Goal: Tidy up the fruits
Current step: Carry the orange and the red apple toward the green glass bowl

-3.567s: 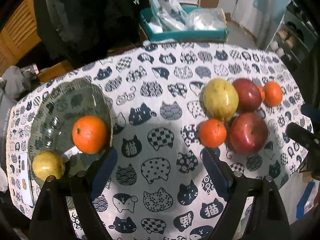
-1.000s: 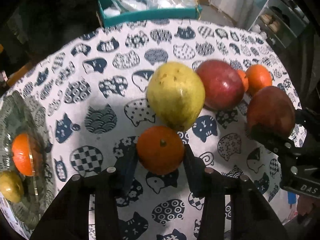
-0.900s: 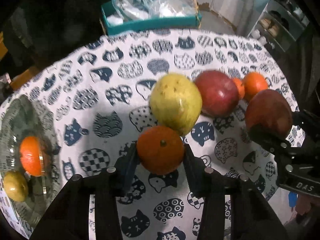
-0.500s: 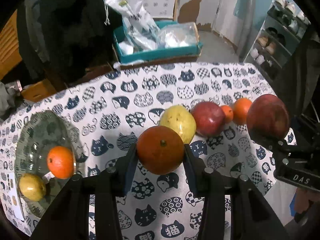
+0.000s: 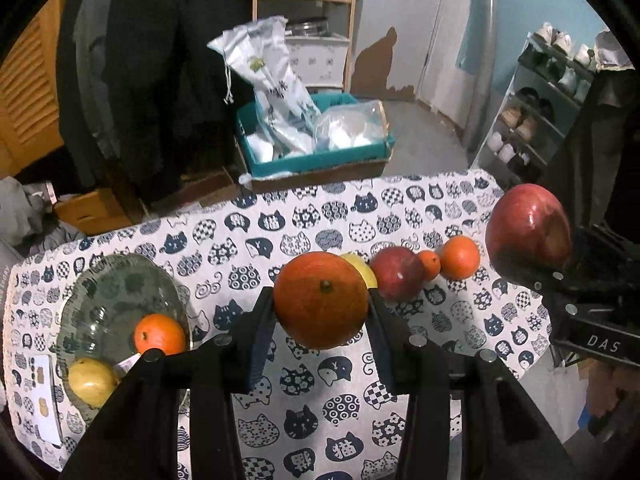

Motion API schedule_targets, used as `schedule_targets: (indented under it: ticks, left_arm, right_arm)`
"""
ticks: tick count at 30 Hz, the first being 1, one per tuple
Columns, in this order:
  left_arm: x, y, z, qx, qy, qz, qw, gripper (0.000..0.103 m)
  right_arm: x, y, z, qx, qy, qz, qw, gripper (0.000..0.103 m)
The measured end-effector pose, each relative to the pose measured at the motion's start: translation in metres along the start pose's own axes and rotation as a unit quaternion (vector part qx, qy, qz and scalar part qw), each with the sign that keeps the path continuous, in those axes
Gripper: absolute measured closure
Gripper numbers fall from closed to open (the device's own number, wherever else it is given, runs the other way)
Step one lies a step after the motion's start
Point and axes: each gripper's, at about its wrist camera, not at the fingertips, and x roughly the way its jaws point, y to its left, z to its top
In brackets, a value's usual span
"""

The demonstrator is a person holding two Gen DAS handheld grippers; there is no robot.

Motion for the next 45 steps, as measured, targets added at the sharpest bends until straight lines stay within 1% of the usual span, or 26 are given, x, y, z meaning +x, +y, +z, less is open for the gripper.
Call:
schedule_targets:
  ticks: [12,21,27,34,41,45]
  left_arm:
    - [-0.038,0.021,0.004,-0.013,-0.035,0.005,0.9993,0.058]
    - [-0.052,0.042,0.003,-0.026,-0.051,0.02,0.9982,0.058]
    - [-0.056,0.065,0.0,-0.045,-0.053,0.033,0.997,0.058]
    - [-0.057,0.097,-0.002,-0.067,-0.053,0.056,0.9947,0.058]
    - [-0.05,0.137,-0.012,-0.096,-0.036,0.086,0.991,0.058]
    - [-0.044,0.162,-0.018,-0.112,-0.027,0.1,0.9882,0.058]
  right_arm:
    - [-0.032,0.016,0.016,-0.002,-0.034,0.02,0.999,0.026]
    - [-0.036,0.034,0.028,-0.007,-0.043,0.039,0.998,0.026]
    - [-0.029,0.055,0.038,-0.018,-0.041,0.05,0.998,0.026]
    - [-0.009,0.084,0.052,-0.029,-0.033,0.07,0.997,0.026]
    - [0.015,0.118,0.068,-0.036,-0.015,0.099,0.994,0.026]
    - [0.03,0.142,0.076,-0.042,-0.006,0.122,0.992,0.026]
